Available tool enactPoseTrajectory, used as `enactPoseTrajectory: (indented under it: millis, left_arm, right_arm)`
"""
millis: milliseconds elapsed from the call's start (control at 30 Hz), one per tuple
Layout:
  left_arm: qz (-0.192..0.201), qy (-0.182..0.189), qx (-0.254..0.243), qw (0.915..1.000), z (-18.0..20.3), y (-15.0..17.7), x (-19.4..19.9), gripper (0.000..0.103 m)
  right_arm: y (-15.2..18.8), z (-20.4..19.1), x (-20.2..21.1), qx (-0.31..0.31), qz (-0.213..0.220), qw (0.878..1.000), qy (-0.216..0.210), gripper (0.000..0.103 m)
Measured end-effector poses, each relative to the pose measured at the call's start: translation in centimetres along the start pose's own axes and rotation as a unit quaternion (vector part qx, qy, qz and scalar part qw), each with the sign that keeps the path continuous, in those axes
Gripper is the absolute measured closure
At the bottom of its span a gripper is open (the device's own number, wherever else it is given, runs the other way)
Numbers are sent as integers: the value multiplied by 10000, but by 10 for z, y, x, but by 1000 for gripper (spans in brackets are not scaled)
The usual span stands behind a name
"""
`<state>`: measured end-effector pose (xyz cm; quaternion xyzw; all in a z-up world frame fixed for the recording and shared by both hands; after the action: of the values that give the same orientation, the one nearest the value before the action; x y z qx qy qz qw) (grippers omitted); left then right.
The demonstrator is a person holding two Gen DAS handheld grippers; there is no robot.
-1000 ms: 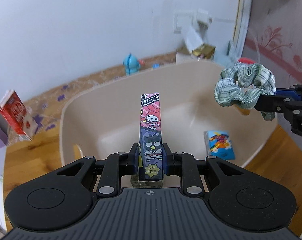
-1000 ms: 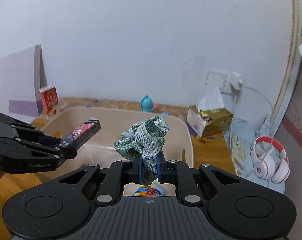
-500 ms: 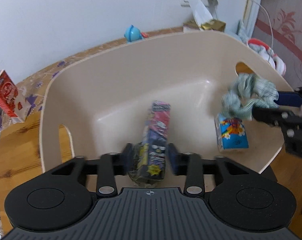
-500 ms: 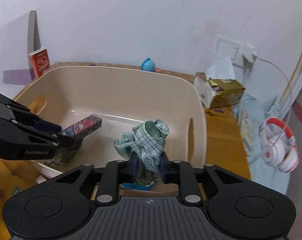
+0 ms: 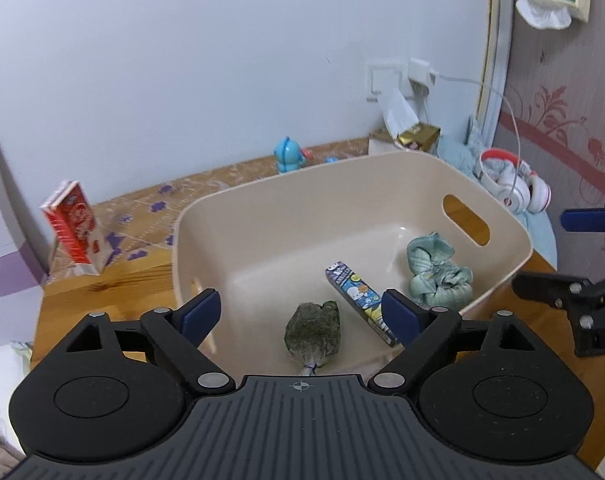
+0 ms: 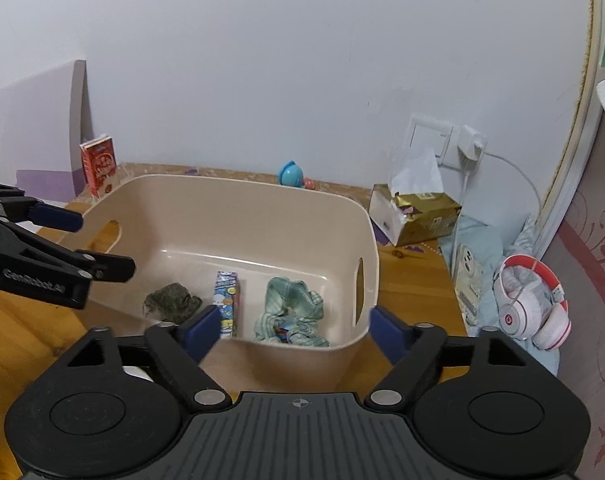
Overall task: Organize objects
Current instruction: 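Lift both items over the basket and release them inside, then grasp the black star-print box with left tool while right tool grasps the small black box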
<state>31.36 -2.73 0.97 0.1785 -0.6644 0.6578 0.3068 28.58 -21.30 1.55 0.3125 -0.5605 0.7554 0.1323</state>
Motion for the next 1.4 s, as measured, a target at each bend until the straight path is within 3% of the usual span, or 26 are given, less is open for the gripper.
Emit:
enactPoseTrajectory:
  millis: [67,233,833,1233,1400]
  left_arm:
    - [47,-64,45,10000,-4,6,9,12]
    - [-54,-159,51,9998,-11,36,14,11]
    - [-921,-90,356,9951,-11,141,-10,11]
    - [-1098,-152,546,9923,-14,154,-30,11]
    - [-1009,-201,478,9935,-14,150,-32,25]
  right_arm:
    - [4,-1,8,42,52,10000,16,5]
    - [25,-9,17,132,-57,9999,-31,2]
    - [108,-24,-22,36,-928,9957,-70,0]
    - [122,-32,-50,-100,-1044,9945,-31,0]
    - [122,-35,-60,-65,-1051,9944,-8,8]
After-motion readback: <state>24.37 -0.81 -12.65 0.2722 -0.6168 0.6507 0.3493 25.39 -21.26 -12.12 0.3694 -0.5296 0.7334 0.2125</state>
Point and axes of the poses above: each gripper's, at about its wrist camera, not at the fingertips, and x roughly against the way its jaws point, z to its right, y to its underside, the point moved 9 cm from there along -x, roughly the way its jaws point, and after that the axes turned 8 degrees about x, right-handed, at the moved point
